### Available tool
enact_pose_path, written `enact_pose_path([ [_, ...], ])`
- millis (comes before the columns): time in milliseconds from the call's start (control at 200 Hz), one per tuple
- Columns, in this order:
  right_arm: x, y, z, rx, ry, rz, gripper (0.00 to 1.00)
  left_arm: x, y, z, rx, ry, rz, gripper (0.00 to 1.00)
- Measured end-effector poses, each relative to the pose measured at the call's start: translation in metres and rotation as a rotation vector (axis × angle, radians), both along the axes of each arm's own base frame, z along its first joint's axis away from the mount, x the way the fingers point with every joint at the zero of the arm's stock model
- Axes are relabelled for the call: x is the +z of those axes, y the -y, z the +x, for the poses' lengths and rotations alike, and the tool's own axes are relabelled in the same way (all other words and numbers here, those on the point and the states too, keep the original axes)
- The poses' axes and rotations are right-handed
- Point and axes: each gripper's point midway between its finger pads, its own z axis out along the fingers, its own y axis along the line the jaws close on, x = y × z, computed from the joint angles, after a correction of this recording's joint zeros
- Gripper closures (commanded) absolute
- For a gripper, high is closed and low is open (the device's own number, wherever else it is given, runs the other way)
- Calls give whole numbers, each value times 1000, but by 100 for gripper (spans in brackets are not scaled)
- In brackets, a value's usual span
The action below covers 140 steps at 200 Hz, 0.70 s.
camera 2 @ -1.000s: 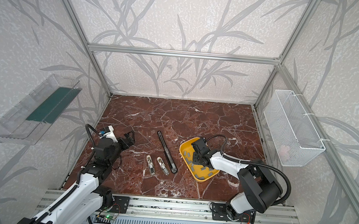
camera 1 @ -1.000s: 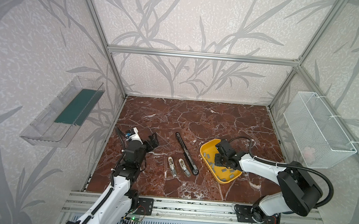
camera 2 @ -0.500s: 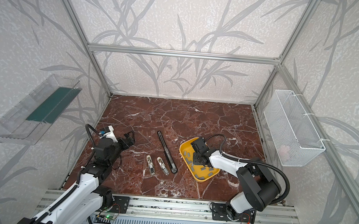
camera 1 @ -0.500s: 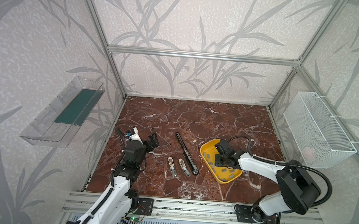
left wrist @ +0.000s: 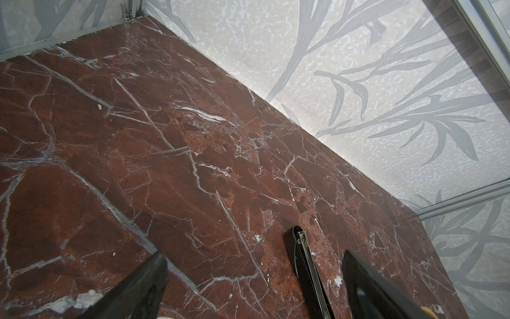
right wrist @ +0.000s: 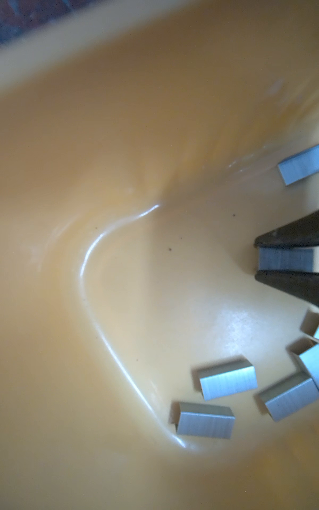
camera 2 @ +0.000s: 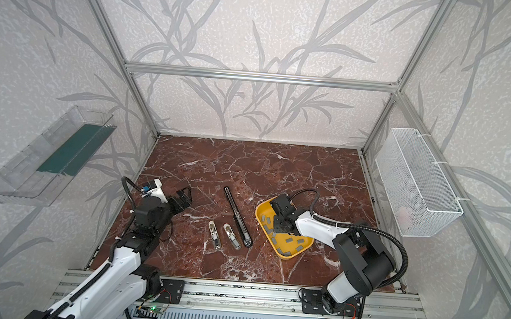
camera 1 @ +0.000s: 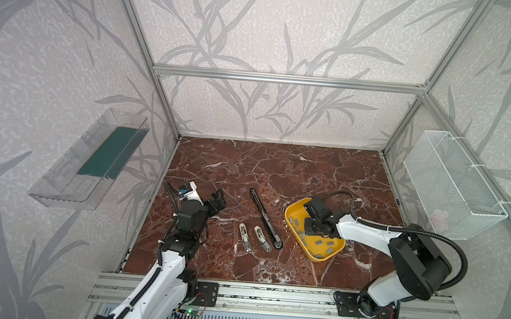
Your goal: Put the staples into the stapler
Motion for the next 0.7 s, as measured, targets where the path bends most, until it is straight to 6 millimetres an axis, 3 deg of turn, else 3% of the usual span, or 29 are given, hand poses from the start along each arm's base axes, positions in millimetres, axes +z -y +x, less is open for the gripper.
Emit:
enact_pose_path([
  [250, 3, 0, 0, 15, 24, -33, 86, -2, 4, 4, 21, -40, -121, 1],
  [495, 16, -7, -7, 67, 71, -69, 86, 57, 33, 11, -41, 28, -353, 1],
  [700, 24, -11, 2, 85, 109, -103, 88, 53, 44, 8, -72, 28, -431, 1],
])
